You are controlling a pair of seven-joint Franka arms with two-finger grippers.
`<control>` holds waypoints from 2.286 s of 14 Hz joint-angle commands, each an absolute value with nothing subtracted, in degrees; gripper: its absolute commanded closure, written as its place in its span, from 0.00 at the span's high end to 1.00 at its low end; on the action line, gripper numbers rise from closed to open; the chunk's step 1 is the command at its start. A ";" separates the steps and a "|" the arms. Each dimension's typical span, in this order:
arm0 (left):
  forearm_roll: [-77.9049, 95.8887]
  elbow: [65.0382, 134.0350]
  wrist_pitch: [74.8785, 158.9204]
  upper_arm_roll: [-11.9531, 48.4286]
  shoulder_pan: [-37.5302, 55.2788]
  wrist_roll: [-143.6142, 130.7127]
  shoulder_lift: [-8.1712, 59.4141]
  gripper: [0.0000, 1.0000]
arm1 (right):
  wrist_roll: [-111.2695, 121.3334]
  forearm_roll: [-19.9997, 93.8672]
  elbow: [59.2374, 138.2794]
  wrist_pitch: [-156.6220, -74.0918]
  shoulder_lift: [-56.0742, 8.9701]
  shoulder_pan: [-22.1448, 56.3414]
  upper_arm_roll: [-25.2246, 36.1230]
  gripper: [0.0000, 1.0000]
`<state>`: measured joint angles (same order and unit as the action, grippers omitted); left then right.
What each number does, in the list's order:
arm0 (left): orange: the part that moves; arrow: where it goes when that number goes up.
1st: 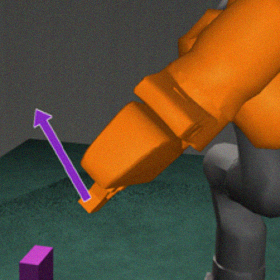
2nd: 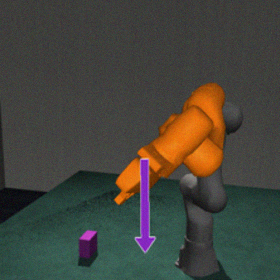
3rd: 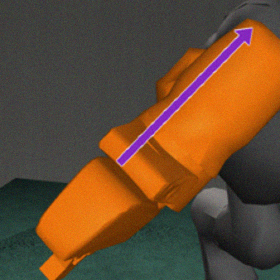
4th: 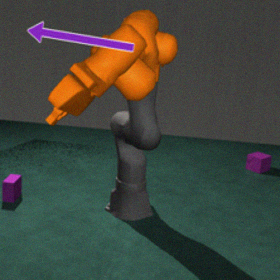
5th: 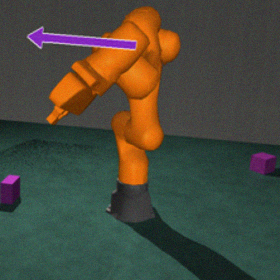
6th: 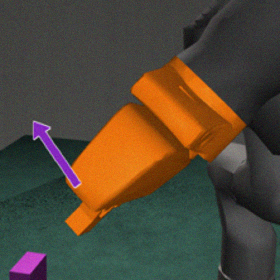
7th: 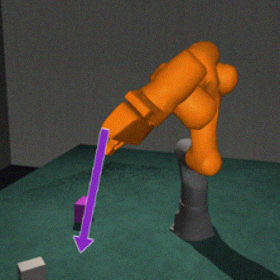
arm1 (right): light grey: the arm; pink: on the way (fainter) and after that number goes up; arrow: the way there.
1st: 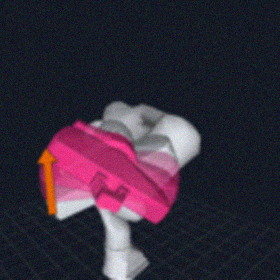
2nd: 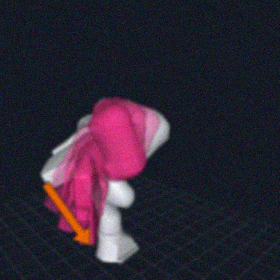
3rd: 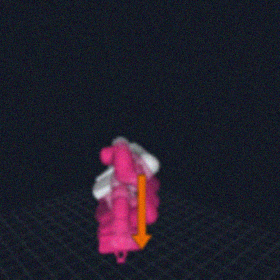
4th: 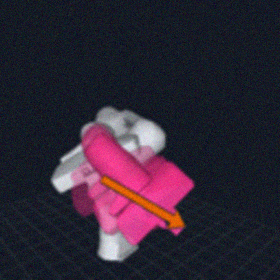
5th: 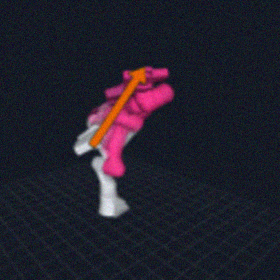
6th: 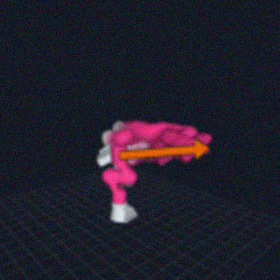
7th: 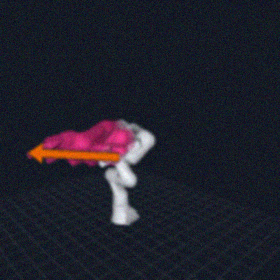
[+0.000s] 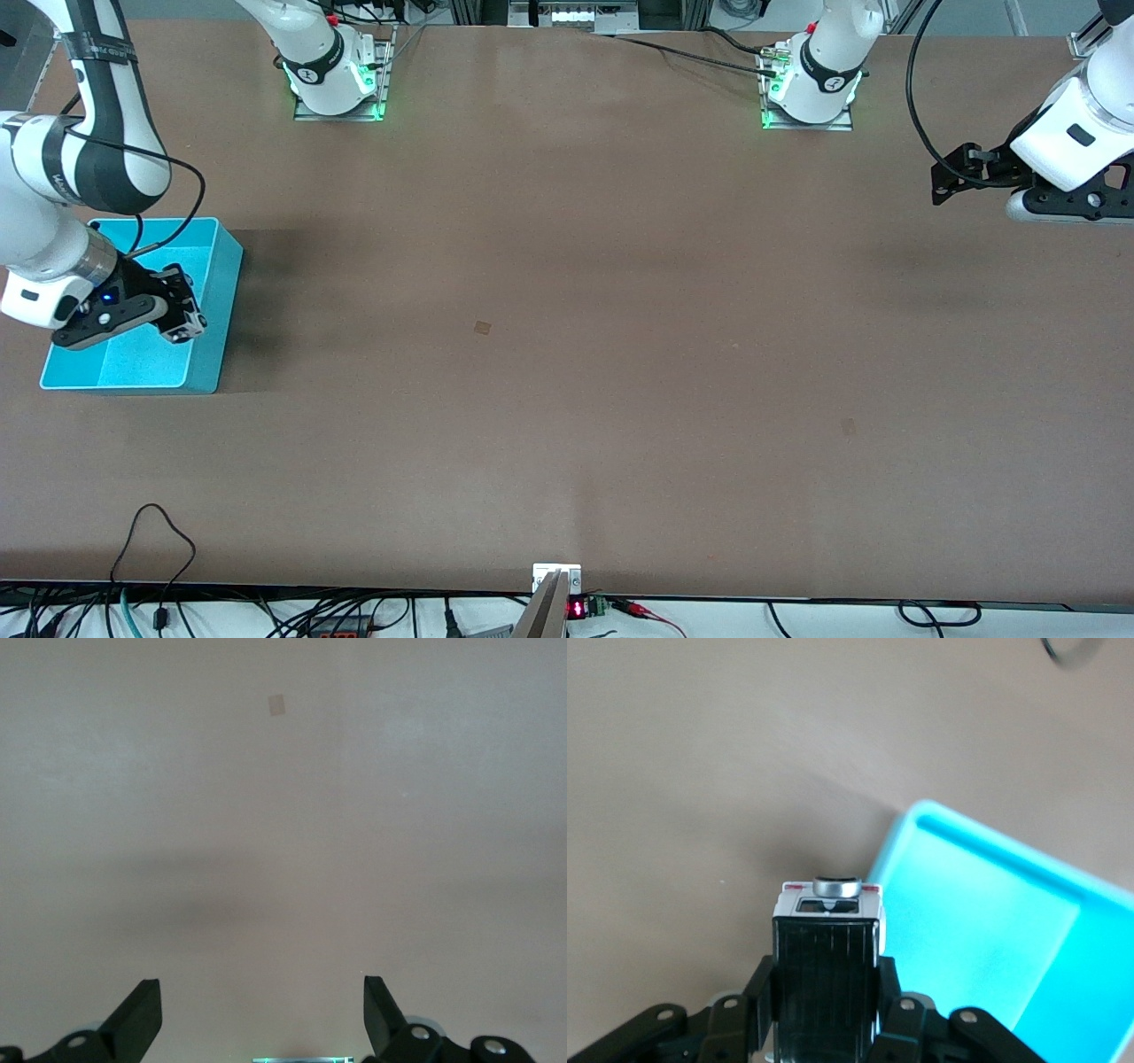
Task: Wind and store white jeep toy
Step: 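Lift the jeep with the right gripper and carry it over the bin, then lower the jeep into the turquoise bin and open the right gripper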
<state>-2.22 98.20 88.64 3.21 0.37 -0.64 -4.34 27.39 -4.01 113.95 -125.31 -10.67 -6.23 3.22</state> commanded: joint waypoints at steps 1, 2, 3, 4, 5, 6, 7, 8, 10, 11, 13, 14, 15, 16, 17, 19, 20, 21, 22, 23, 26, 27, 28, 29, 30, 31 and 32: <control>-3.16 97.12 87.45 3.60 0.18 0.26 -4.39 1.00 | 20.93 -4.83 114.70 -122.97 -9.49 -8.08 4.48 0.00; -3.16 97.12 87.45 3.60 0.09 0.26 -4.39 1.00 | 20.83 -4.83 114.96 -122.87 -9.58 -9.39 4.66 0.00; -3.16 97.12 87.45 3.60 0.09 0.26 -4.39 1.00 | 20.83 -4.92 115.31 -122.96 -9.67 -10.80 4.66 0.00; -3.16 97.12 87.45 3.60 0.09 0.26 -4.39 1.00 | 20.83 -4.92 115.92 -123.22 -9.75 -11.77 4.66 0.00; -3.16 97.12 87.45 3.60 0.09 0.26 -4.39 1.00 | 20.83 -4.83 116.19 -123.57 -10.19 -13.08 4.75 0.00; -3.16 97.12 87.36 3.60 0.17 0.26 -4.39 1.00 | 20.83 -4.92 116.37 -124.27 -10.72 -14.57 4.66 0.00; -3.16 97.12 87.10 3.60 0.18 0.26 -4.39 1.00 | 20.83 -4.92 116.80 -125.23 -11.51 -15.46 4.66 0.00; -3.16 97.12 86.93 3.60 0.26 0.26 -4.39 1.00 | 20.92 -4.92 117.68 -127.07 -12.04 -16.43 4.66 0.00; -3.16 97.03 86.75 3.69 0.35 0.26 -4.39 1.00 | 21.44 -4.83 121.45 -132.77 -12.83 -17.57 4.66 0.00; -3.16 96.94 86.75 3.60 0.26 0.35 -4.39 1.00 | 21.62 -4.92 122.94 -135.67 -13.62 -17.93 4.66 0.00; -3.16 96.86 86.31 3.60 0.26 0.26 -4.39 1.00 | 21.62 -4.83 124.27 -138.95 -15.63 -18.54 4.57 0.00; -3.16 96.77 86.31 3.60 0.26 0.35 -4.39 1.00 | 21.71 -4.92 124.36 -139.65 -16.95 -18.72 4.57 0.00; -3.16 96.85 86.31 3.60 0.18 0.35 -4.39 1.00 | 21.71 -4.83 124.45 -140.44 -17.75 -18.81 4.57 0.00; -3.16 96.86 86.31 3.60 0.09 0.35 -4.39 1.00 | 22.06 -4.92 124.54 -141.23 -18.62 -19.16 4.57 0.00; -3.16 96.86 86.31 3.60 0.00 0.44 -4.39 1.00 | 22.50 -4.83 124.45 -142.11 -19.59 -19.33 4.57 0.00; -3.16 96.86 86.22 3.60 0.00 0.44 -4.39 1.00 | 22.85 -4.92 124.54 -143.96 -21.09 -19.86 4.57 0.00; -3.16 96.86 86.22 3.60 0.00 0.44 -4.39 1.00 | 23.63 -4.83 124.45 -144.14 -21.35 -19.95 4.57 0.00; -3.16 96.86 86.22 3.60 0.00 0.44 -4.39 1.00 | 23.73 -4.92 124.45 -144.31 -21.53 -20.04 4.57 0.00; -3.16 96.86 86.22 3.60 0.09 0.35 -4.39 1.00 | 23.73 -4.92 124.45 -144.40 -21.53 -20.04 4.66 0.04; -3.16 96.86 86.22 3.60 0.09 0.35 -4.39 1.00 | 23.73 -4.83 124.45 -144.40 -21.53 -20.04 4.57 0.15; -3.16 96.86 86.22 3.60 0.09 0.35 -4.39 1.00 | 23.73 -4.92 124.37 -143.88 -21.54 -19.78 4.57 0.84; -3.16 96.86 86.22 3.60 0.09 0.35 -4.39 1.00 | 23.73 -4.92 124.28 -143.62 -20.92 -19.60 4.57 1.00; -3.16 96.86 86.22 3.60 0.09 0.35 -4.39 1.00 | 23.73 -4.83 124.10 -142.66 -19.87 -19.25 4.40 1.00; -3.16 96.86 86.22 3.60 0.09 0.44 -4.39 1.00 | 23.73 -4.83 123.84 -140.30 -18.30 -18.99 4.13 1.00; -3.16 96.86 86.22 3.60 0.09 0.44 -4.39 1.00 | 23.73 -4.92 123.14 -138.01 -16.54 -18.38 3.78 1.00; -3.16 96.86 86.22 3.60 0.09 0.44 -4.39 1.00 | 23.82 -4.92 122.35 -135.38 -14.87 -16.98 3.78 1.00; -3.16 96.86 86.22 3.60 0.09 0.35 -4.39 1.00 | 23.91 -4.92 121.47 -132.83 -13.03 -15.74 3.78 1.00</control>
<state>-2.22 97.88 87.42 3.28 0.36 -0.64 -4.34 23.42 -4.36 122.13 -138.10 -17.99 -17.72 4.10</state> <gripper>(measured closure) 0.000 0.000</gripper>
